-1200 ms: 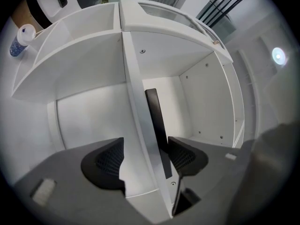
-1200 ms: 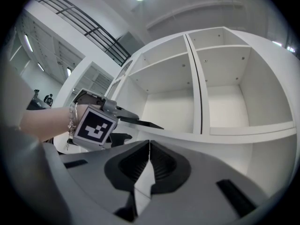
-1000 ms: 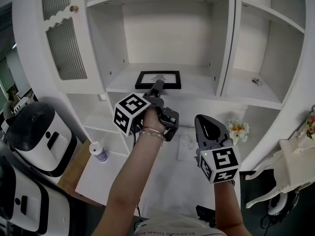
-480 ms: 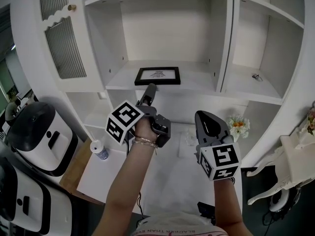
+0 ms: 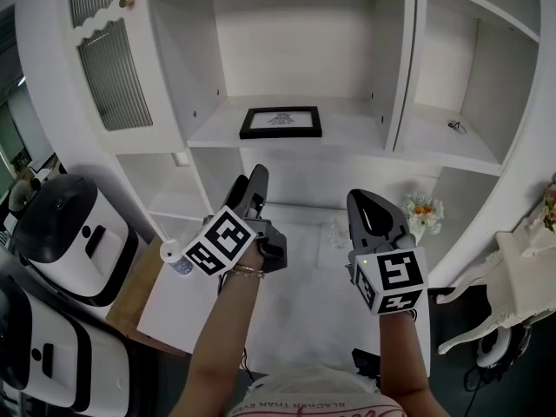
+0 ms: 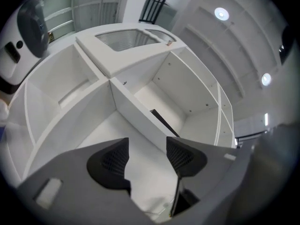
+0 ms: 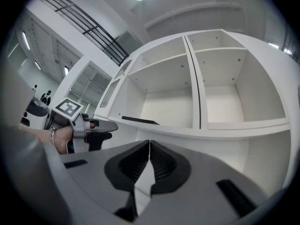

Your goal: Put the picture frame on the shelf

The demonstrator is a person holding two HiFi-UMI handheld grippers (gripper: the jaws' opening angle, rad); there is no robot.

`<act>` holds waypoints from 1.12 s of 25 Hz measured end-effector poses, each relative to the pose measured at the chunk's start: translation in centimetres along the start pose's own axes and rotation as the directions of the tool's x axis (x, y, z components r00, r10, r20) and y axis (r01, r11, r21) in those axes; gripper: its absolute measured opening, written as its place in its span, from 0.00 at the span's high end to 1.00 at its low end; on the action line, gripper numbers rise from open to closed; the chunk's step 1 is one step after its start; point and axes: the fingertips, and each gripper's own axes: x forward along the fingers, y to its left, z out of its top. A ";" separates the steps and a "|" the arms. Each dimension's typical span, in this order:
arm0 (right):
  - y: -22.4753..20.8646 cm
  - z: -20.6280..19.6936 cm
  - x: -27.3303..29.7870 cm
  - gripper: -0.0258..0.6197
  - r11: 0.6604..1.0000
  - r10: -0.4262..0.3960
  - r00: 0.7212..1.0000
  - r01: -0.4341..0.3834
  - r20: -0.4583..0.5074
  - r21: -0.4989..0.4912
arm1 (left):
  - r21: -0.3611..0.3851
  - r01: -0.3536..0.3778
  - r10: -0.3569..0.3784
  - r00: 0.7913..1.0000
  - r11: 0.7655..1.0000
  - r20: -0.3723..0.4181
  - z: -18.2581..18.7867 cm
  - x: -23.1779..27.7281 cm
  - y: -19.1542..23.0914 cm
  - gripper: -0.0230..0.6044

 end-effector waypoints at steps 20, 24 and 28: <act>1.0 -0.1 -1.7 0.94 1.000 0.006 0.999 -0.005 0.052 -0.014 | 0.716 0.119 -0.118 0.992 0.688 -0.051 -1.0 -5.9 -6.8 0.95; 1.5 0.4 -1.9 0.95 0.999 0.003 0.997 0.000 0.074 -0.043 | 0.738 0.123 -0.128 0.990 0.664 -0.050 -1.1 -6.0 -7.5 0.95; 1.8 0.9 -2.3 0.95 1.000 0.025 0.994 -0.024 0.107 -0.018 | 0.735 0.116 -0.127 0.991 0.668 -0.041 -1.0 -6.0 -7.6 0.95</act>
